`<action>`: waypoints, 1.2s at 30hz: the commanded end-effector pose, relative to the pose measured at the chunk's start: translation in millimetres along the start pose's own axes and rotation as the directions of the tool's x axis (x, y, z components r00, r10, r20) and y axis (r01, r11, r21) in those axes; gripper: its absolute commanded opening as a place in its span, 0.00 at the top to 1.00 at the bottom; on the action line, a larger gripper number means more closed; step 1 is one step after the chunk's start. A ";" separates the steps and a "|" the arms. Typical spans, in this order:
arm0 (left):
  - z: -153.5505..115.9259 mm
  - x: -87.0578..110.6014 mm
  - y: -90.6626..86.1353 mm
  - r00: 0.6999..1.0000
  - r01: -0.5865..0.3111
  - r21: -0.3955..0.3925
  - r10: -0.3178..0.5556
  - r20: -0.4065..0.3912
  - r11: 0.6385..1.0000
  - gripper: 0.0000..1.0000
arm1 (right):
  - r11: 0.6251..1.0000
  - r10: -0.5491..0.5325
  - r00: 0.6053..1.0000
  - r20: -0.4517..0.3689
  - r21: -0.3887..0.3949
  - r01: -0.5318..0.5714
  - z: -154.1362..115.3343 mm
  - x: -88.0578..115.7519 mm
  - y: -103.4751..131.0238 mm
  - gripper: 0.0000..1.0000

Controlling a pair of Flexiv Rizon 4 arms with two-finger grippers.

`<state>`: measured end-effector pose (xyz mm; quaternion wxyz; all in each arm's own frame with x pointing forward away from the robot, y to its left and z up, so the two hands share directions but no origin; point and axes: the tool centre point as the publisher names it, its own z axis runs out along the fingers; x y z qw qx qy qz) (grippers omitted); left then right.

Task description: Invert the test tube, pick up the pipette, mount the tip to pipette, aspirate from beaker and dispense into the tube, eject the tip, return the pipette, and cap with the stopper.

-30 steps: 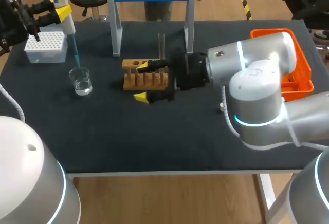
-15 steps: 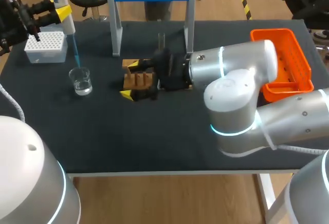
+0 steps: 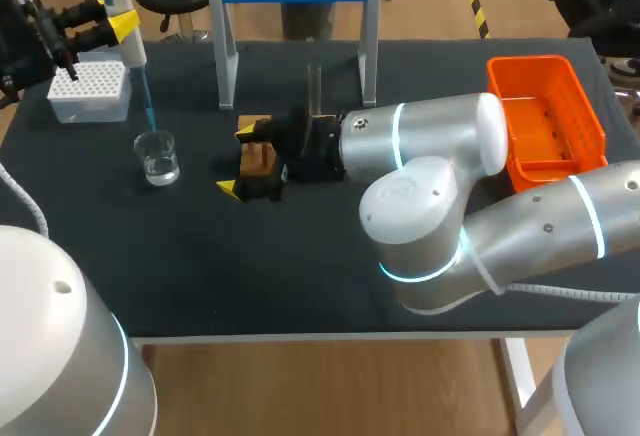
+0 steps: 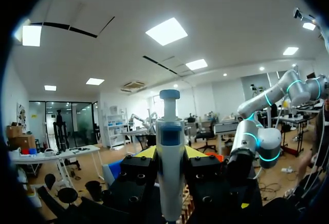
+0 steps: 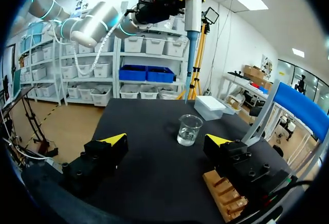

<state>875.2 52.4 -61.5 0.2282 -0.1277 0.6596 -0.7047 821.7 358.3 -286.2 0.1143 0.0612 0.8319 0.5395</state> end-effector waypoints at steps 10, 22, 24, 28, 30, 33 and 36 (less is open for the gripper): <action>0.1 0.1 0.4 1.000 -0.001 0.002 0.001 0.000 1.000 1.00 | 1.000 0.006 0.999 0.035 0.022 -0.006 25.8 -0.3 -2.5 0.00; 0.1 0.1 0.4 1.000 -0.001 0.002 0.001 0.000 1.000 1.00 | 0.999 0.009 0.999 0.051 0.033 -0.011 21.4 0.1 -3.6 0.00; 0.1 0.1 0.4 1.000 -0.001 0.002 0.001 0.000 1.000 1.00 | 0.999 0.009 0.999 0.051 0.033 -0.011 21.4 0.1 -3.6 0.00; 0.1 0.1 0.4 1.000 -0.001 0.002 0.001 0.000 1.000 1.00 | 0.999 0.009 0.999 0.051 0.033 -0.011 21.4 0.1 -3.6 0.00; 0.1 0.1 0.4 1.000 -0.001 0.002 0.001 0.000 1.000 1.00 | 0.999 0.009 0.999 0.051 0.033 -0.011 21.4 0.1 -3.6 0.00; 0.1 0.1 0.4 1.000 -0.001 0.002 0.001 0.000 1.000 1.00 | 0.999 0.009 0.999 0.051 0.033 -0.011 21.4 0.1 -3.6 0.00; 0.1 0.1 0.4 1.000 -0.001 0.002 0.001 0.000 1.000 1.00 | 0.999 0.009 0.999 0.051 0.033 -0.011 21.4 0.1 -3.6 0.00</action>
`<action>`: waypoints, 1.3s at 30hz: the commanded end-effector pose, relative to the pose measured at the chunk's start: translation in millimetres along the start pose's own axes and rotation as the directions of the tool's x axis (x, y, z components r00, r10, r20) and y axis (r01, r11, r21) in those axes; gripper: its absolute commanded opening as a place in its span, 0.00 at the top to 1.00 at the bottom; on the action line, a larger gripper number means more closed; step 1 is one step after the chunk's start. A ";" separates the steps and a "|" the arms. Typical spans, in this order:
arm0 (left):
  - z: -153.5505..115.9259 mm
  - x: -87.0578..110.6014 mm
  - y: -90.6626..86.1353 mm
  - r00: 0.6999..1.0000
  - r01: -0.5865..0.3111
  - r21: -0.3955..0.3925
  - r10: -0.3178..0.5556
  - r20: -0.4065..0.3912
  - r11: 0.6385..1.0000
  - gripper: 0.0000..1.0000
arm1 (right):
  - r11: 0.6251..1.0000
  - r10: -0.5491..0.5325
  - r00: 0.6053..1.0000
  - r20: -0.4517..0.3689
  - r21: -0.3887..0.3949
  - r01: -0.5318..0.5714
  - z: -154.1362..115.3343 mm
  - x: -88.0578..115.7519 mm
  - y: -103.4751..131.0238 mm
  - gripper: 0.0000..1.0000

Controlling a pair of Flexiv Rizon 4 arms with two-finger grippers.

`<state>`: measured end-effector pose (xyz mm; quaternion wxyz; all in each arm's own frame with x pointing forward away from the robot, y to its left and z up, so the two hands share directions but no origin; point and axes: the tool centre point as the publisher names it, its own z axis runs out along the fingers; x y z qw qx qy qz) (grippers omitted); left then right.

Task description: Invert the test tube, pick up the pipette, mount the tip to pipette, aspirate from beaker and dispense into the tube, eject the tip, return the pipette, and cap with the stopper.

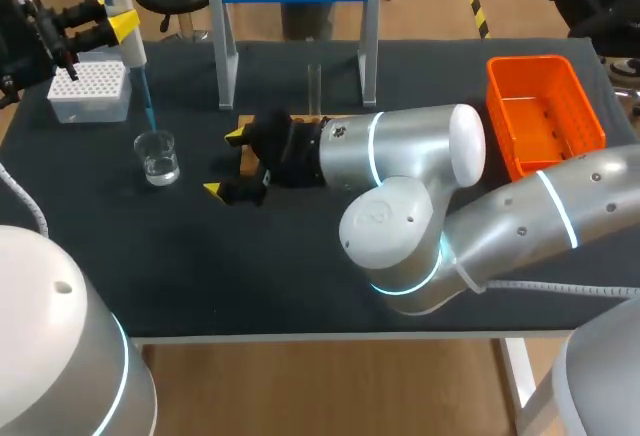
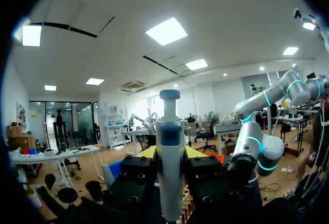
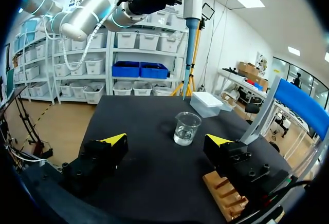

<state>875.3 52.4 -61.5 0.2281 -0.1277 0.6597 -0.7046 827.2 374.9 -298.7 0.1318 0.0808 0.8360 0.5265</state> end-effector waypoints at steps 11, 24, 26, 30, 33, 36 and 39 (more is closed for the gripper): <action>2.3 -3.3 8.3 0.999 -0.040 -0.018 0.040 0.010 0.999 1.00 | 1.000 0.000 1.000 0.000 0.005 0.000 0.4 0.2 1.1 0.00; -4.4 -17.0 31.1 0.998 -0.046 -0.011 0.047 0.029 0.999 1.00 | 1.000 0.000 1.000 0.000 0.005 0.000 0.4 0.2 1.1 0.00; -5.1 -20.7 34.9 0.998 -0.048 -0.005 0.048 0.031 0.999 1.00 | 1.000 0.000 1.000 0.000 0.005 0.000 0.4 0.2 1.1 0.00; -4.9 -27.4 42.4 0.998 -0.046 -0.002 0.046 0.031 0.999 1.00 | 1.000 0.000 1.000 0.000 0.005 0.000 0.4 0.2 1.1 0.00; -5.0 -31.8 47.6 0.999 -0.043 -0.003 0.043 0.029 0.999 1.00 | 1.000 0.000 1.000 0.000 0.005 0.000 0.4 0.2 1.1 0.00; -5.0 -36.3 52.9 0.999 -0.039 0.000 0.039 0.027 0.999 1.00 | 1.000 0.000 1.000 0.000 0.005 0.000 0.4 0.2 1.1 0.00; -3.3 -40.0 59.0 0.999 -0.034 0.001 0.034 0.024 0.999 1.00 | 1.000 0.000 1.000 0.000 0.005 0.000 0.4 0.2 1.1 0.00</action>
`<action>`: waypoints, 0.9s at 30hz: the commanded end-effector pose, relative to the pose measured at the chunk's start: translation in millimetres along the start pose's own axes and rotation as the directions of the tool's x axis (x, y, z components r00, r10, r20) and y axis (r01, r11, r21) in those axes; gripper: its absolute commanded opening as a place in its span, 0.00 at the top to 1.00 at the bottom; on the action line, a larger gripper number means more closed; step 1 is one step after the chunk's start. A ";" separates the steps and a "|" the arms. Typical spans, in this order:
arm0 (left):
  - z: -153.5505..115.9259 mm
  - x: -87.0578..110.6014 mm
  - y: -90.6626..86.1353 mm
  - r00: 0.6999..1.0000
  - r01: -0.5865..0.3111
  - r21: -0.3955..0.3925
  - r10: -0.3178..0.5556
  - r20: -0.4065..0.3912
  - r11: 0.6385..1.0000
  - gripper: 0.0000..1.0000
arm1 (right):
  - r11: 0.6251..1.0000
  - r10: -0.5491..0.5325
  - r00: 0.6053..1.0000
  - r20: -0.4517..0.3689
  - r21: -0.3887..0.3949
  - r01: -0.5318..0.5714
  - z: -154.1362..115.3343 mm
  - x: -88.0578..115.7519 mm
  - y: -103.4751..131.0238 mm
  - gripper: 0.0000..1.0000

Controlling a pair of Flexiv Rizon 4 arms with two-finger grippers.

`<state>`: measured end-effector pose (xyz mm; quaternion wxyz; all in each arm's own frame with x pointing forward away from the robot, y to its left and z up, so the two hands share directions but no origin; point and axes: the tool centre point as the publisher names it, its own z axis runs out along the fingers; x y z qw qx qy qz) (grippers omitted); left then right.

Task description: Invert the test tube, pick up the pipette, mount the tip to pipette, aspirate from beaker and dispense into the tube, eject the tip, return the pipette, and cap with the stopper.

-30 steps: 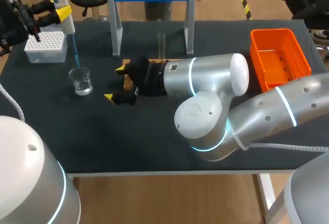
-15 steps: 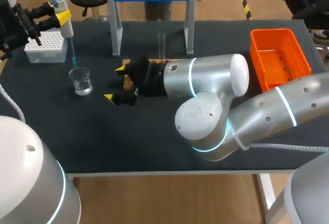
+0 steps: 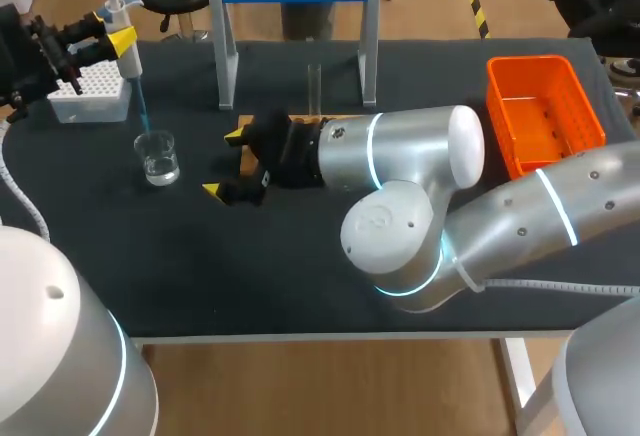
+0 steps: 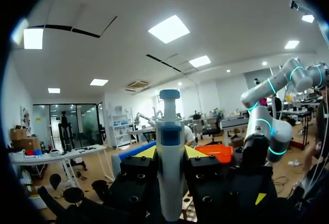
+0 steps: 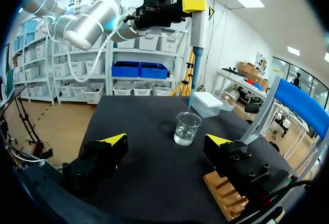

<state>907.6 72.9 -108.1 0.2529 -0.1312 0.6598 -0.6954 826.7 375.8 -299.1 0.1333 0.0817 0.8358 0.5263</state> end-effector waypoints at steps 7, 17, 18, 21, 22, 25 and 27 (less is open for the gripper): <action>5.4 -13.0 21.6 1.000 0.018 0.006 -0.018 -0.022 1.000 1.00 | 1.000 0.000 1.000 -0.003 0.005 0.000 -0.4 -0.6 1.1 0.00; 3.7 -13.2 35.5 1.000 0.013 0.013 -0.012 -0.023 1.000 1.00 | 1.000 0.000 1.000 -0.003 0.005 0.000 -0.4 -0.6 1.1 0.00; 3.3 -13.3 37.4 1.000 0.017 0.013 -0.016 -0.025 1.000 1.00 | 1.000 0.000 1.000 -0.003 0.005 0.000 -0.4 -0.6 1.1 0.00; 1.6 -13.0 41.8 0.999 0.024 0.014 -0.023 -0.023 1.000 1.00 | 1.000 0.000 1.000 -0.003 0.005 0.000 -0.4 -0.6 1.1 0.00; 1.1 -12.6 42.9 0.999 0.027 0.015 -0.026 -0.023 1.000 1.00 | 1.000 0.000 1.000 -0.003 0.005 0.000 -0.4 -0.6 1.1 0.00; -0.1 -11.6 47.3 0.999 0.033 0.012 -0.033 -0.021 0.999 1.00 | 1.000 0.000 1.000 -0.003 0.005 0.000 -0.4 -0.6 1.1 0.00; -0.5 -11.3 49.7 0.999 0.038 0.009 -0.038 -0.021 0.999 1.00 | 1.000 0.000 1.000 -0.003 0.005 0.000 -0.4 -0.6 1.1 0.00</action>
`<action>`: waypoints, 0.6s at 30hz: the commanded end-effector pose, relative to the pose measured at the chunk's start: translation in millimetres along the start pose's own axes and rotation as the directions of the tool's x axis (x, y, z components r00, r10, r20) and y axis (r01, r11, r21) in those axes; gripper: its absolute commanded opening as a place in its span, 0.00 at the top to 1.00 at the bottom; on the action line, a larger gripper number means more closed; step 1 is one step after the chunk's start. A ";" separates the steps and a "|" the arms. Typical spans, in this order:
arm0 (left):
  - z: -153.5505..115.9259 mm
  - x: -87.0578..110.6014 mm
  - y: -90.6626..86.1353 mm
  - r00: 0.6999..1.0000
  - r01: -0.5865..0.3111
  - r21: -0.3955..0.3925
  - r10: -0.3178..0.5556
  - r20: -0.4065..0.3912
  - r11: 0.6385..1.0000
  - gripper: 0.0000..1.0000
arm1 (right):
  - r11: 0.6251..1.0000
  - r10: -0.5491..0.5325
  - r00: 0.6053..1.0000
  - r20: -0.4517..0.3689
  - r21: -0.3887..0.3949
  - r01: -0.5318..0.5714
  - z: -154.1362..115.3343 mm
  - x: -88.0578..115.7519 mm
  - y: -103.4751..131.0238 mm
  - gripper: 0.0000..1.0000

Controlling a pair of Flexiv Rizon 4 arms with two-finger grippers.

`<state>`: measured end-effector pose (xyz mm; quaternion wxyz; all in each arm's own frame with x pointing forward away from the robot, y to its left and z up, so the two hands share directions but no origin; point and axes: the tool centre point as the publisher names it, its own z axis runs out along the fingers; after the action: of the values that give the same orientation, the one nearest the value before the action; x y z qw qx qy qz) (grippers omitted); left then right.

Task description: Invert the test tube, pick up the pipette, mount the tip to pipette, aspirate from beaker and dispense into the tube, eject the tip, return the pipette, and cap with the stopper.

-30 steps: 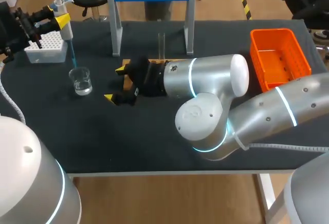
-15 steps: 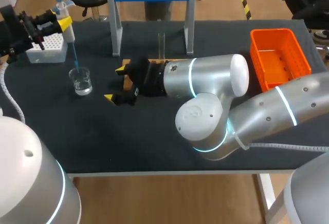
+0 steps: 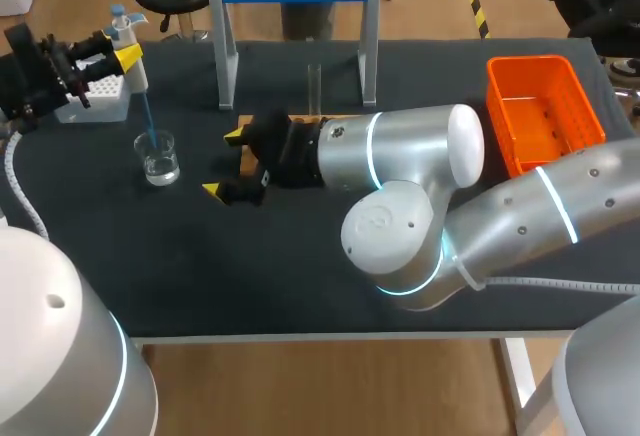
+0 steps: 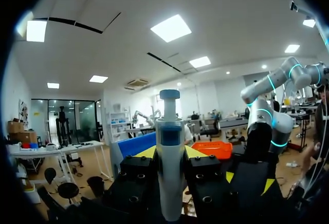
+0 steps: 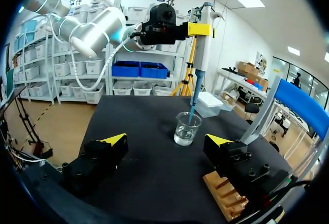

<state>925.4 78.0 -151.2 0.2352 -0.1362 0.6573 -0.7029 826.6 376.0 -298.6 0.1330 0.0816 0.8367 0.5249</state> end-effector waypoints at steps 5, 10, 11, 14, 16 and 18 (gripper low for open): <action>-2.7 0.1 10.4 1.000 0.010 0.005 -0.010 -0.003 1.000 1.00 | 1.000 0.000 1.000 -0.003 0.002 0.000 -0.4 -0.6 0.6 0.00; -3.0 -1.2 16.1 1.000 0.014 0.009 -0.014 -0.004 1.000 1.00 | 1.000 0.000 1.000 -0.003 0.002 0.000 -0.4 -0.6 0.6 0.00; -3.0 -1.5 17.2 1.000 0.016 0.009 -0.016 -0.005 1.000 1.00 | 1.000 0.000 1.000 -0.003 0.002 0.000 -0.4 -0.6 0.6 0.00; -3.6 -2.8 21.1 1.000 0.021 0.006 -0.021 -0.004 1.000 1.00 | 1.000 0.000 1.000 -0.003 0.002 0.000 -0.4 -0.6 0.6 0.00; -4.3 -3.4 23.3 1.000 0.025 0.006 -0.025 -0.004 1.000 1.00 | 1.000 0.000 1.000 -0.003 0.002 0.000 -0.4 -0.6 0.6 0.00; -5.0 -3.9 25.4 1.000 0.029 0.004 -0.029 -0.004 1.000 1.00 | 1.000 0.000 1.000 -0.003 0.002 0.000 -0.4 -0.6 0.6 0.00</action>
<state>927.7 82.1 -173.1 0.2261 -0.1468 0.6552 -0.7057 826.8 376.5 -298.5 0.1331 0.0818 0.8368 0.5248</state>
